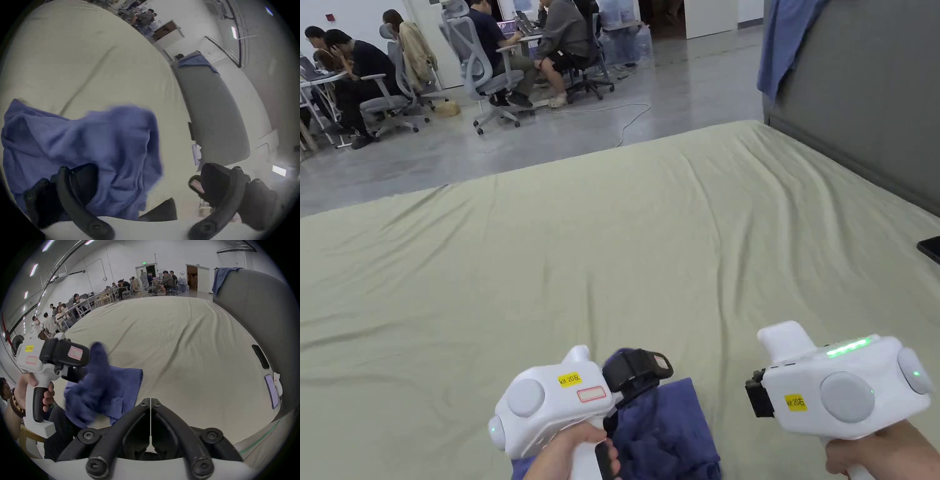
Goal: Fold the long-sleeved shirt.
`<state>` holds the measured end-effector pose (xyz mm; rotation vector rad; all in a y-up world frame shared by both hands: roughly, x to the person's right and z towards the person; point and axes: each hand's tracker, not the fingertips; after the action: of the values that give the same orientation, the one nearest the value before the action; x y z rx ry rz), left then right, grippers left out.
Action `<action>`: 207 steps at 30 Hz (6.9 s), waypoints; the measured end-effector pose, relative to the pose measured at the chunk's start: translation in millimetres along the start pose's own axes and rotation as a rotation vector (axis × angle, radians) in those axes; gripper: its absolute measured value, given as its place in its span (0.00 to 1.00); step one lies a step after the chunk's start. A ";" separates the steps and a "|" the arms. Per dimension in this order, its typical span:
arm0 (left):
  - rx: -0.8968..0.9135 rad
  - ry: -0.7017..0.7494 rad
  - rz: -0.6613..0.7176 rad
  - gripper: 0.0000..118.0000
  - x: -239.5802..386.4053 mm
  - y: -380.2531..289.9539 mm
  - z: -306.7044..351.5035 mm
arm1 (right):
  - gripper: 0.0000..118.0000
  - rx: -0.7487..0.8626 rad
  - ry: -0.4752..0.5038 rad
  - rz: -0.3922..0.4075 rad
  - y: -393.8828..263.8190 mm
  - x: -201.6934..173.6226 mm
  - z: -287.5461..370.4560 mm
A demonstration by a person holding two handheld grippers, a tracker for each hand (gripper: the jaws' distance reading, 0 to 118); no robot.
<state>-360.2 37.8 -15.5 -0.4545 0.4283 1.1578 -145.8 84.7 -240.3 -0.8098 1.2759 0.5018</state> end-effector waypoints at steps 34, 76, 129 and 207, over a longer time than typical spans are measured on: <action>-0.140 0.022 -0.293 0.00 14.5 -13.9 11.8 | 0.00 -0.012 0.187 -0.106 36.6 -18.6 -20.6; 0.086 0.031 -0.068 0.10 -127.6 27.9 113.5 | 0.00 -0.097 0.163 -0.056 62.1 -101.2 -77.8; 0.914 0.427 -0.706 0.03 20.6 -15.1 270.2 | 0.00 0.801 -0.031 0.125 80.2 -185.1 71.6; 1.003 0.631 -0.802 1.00 -8.1 -67.1 170.7 | 1.00 0.845 -0.314 0.064 -17.5 -32.4 35.5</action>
<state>-285.2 103.0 138.9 -0.0519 1.1625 -0.0797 -118.2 104.0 -201.8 0.0220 1.0762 0.0958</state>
